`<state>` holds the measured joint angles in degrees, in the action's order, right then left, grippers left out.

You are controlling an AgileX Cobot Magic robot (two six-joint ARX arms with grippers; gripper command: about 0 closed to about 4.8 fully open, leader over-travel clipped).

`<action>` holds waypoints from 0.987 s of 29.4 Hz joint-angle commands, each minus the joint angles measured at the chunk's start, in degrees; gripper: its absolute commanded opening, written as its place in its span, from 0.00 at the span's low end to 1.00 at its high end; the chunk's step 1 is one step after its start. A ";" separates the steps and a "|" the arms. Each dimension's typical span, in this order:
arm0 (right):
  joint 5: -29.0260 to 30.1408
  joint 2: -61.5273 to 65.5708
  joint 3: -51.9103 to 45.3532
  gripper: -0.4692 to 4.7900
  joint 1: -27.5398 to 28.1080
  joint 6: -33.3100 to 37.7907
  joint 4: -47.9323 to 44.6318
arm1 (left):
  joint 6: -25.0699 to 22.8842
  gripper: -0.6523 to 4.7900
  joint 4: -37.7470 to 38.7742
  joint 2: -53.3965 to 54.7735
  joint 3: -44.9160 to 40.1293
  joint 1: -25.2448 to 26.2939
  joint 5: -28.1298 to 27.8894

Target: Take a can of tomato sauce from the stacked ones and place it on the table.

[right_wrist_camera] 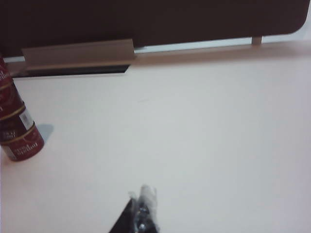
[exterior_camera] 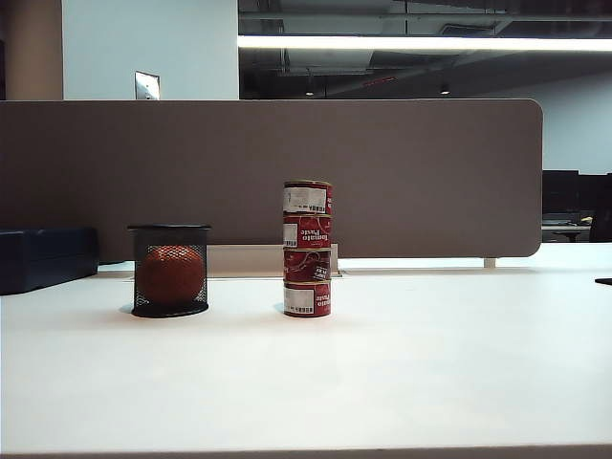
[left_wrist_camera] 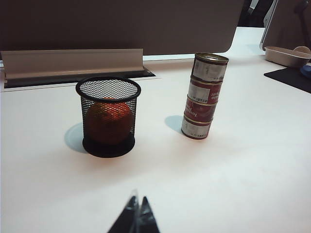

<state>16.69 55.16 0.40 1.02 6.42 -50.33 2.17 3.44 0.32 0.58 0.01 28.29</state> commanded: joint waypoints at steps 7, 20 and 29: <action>-0.07 -11.23 0.20 0.07 0.00 0.17 3.23 | -0.22 0.11 -0.96 0.04 0.15 0.09 0.00; -4.63 -33.11 0.15 0.07 0.00 -0.50 26.12 | -0.20 0.11 -0.96 0.04 0.15 0.09 -0.04; -7.06 -47.93 0.15 0.07 0.00 -0.66 40.83 | -0.22 0.11 -0.96 0.04 0.15 0.09 -0.07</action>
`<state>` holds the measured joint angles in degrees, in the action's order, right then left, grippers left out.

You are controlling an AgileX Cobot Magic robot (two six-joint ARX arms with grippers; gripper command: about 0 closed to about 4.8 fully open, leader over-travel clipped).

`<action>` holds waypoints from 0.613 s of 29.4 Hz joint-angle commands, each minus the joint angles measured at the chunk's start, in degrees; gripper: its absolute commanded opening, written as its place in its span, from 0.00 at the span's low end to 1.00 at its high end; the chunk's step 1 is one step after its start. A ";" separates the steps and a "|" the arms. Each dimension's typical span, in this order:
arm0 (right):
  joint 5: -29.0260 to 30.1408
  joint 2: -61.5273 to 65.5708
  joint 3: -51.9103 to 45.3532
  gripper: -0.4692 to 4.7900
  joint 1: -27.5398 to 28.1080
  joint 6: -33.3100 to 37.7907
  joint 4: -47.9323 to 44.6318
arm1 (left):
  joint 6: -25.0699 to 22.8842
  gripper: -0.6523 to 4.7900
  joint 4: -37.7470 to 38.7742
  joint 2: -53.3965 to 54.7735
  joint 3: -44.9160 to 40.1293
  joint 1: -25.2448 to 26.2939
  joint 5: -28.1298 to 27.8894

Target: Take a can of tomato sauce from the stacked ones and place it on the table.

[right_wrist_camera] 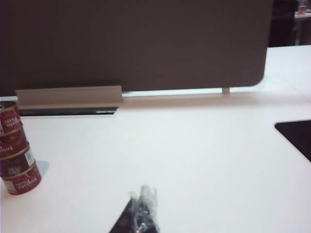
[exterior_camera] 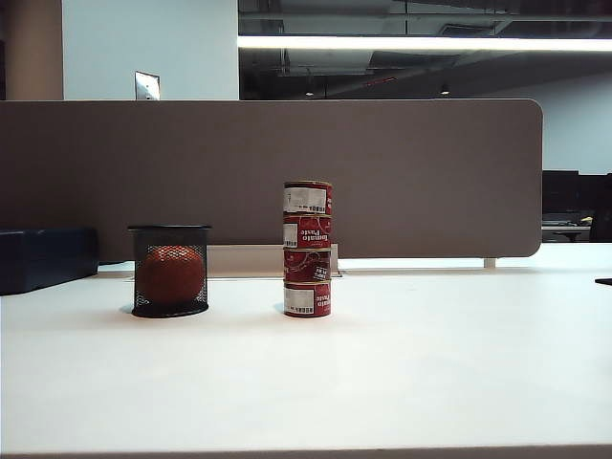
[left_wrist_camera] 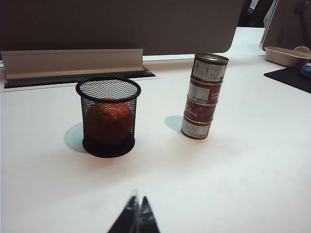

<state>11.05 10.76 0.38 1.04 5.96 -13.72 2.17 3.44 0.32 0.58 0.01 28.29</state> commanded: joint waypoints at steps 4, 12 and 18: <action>-2.47 -10.82 0.15 0.07 0.02 -0.20 11.06 | -0.24 0.11 -0.96 0.04 0.15 0.09 -0.81; -2.62 -10.91 0.13 0.07 0.09 -1.25 12.79 | -3.89 0.11 -0.96 0.07 0.13 0.09 -7.61; -4.04 -10.91 0.09 0.07 0.09 -3.10 14.21 | -8.96 0.11 -2.34 0.07 0.04 0.09 -14.16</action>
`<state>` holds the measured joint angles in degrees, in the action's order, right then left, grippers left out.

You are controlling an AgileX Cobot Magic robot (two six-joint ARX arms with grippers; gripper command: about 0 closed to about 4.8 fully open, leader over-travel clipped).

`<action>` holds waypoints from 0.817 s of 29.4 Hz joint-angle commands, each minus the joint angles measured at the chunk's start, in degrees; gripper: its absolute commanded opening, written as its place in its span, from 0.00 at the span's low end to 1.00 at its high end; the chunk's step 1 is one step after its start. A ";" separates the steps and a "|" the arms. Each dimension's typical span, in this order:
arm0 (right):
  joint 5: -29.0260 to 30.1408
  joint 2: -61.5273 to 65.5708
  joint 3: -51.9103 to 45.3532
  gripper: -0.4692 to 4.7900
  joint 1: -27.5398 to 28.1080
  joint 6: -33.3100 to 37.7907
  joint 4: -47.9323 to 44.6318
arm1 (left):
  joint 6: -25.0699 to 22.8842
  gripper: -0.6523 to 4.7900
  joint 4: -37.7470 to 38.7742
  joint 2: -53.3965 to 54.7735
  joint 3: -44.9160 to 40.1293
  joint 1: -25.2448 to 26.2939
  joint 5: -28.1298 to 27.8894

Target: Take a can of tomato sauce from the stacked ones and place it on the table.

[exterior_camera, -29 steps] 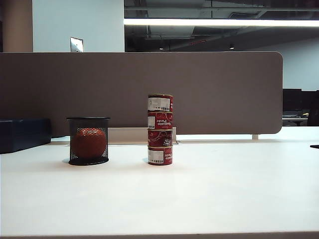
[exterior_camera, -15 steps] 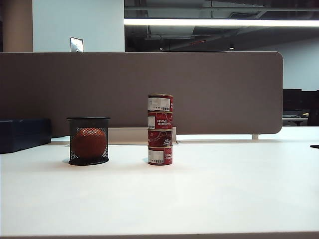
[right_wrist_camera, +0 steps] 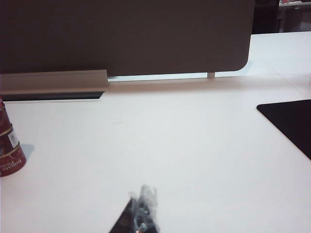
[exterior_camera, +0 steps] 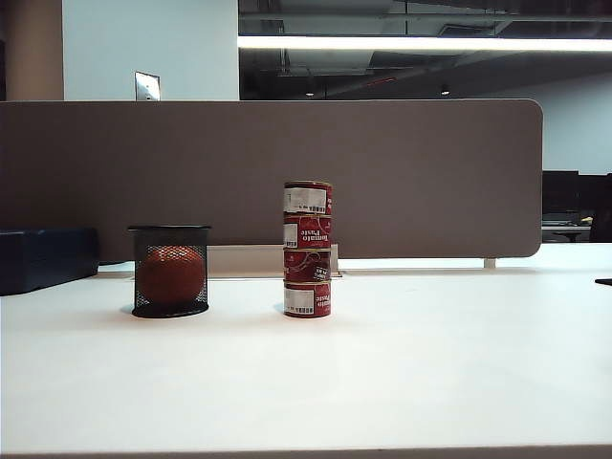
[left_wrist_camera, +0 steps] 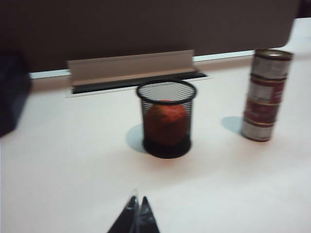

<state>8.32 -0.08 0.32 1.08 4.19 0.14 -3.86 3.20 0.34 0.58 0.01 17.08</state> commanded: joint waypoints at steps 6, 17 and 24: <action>-2.43 -0.07 0.13 0.07 0.09 -2.40 0.02 | -3.19 0.11 -6.69 0.04 0.04 0.09 -6.64; -2.23 -0.07 0.15 0.07 0.09 -2.78 1.38 | -3.08 0.11 -7.48 0.02 0.04 0.09 -6.97; -2.23 -0.07 0.15 0.07 0.13 -2.78 1.49 | -3.08 0.11 -7.48 0.02 0.04 0.09 -6.97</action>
